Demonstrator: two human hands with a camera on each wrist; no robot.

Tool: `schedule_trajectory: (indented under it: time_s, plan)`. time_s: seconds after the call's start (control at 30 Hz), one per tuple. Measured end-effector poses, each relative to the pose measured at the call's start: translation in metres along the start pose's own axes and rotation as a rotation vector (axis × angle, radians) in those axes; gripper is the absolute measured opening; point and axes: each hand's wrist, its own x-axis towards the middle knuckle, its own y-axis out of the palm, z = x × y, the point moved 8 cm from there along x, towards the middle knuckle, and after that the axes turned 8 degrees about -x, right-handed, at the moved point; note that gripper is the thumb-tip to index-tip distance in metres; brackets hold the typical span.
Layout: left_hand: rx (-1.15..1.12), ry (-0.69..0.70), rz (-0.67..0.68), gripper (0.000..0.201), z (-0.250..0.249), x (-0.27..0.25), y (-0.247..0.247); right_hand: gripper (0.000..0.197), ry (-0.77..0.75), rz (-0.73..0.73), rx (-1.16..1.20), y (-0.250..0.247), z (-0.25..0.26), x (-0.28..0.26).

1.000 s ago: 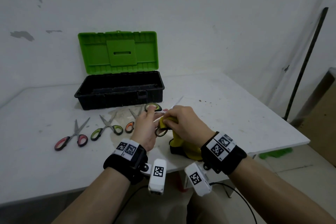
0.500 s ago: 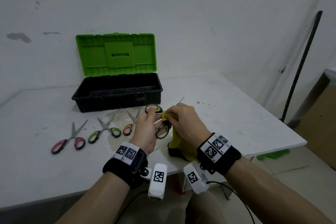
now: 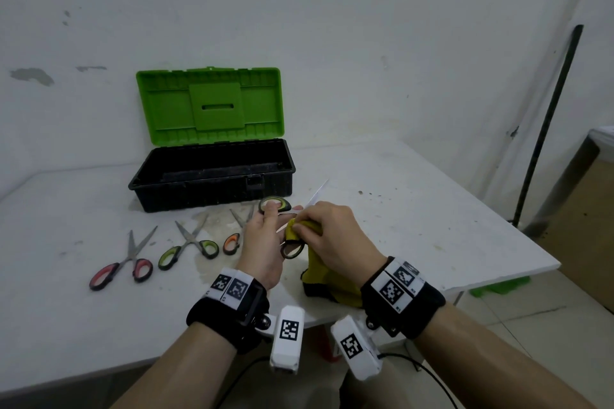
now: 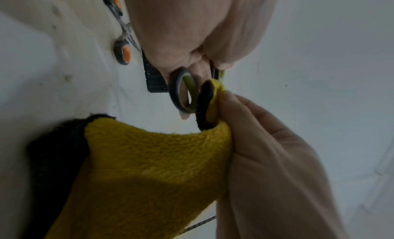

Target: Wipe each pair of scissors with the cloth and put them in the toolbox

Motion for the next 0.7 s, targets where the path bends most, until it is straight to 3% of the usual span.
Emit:
schedule_trajectory:
  time_s: [0.17,0.4,0.57,0.7]
  plan:
    - [-0.066,0.0,-0.028,0.04,-0.001,0.0,0.0,0.013,0.107,-0.02,-0.071,-0.005,-0.029,0.004]
    - [-0.18,0.046,-0.082,0.041,-0.014,0.01,-0.01,0.01,0.296,-0.183,-0.05,-0.051,-0.095,0.008]
    - [-0.254,0.019,-0.129,0.032,-0.01,0.01,-0.006,0.007,0.462,-0.093,-0.041,-0.029,-0.147,0.032]
    - [-0.263,0.002,-0.132,0.031,-0.004,0.01,0.0,0.015,0.498,0.032,-0.084,0.002,-0.168,0.043]
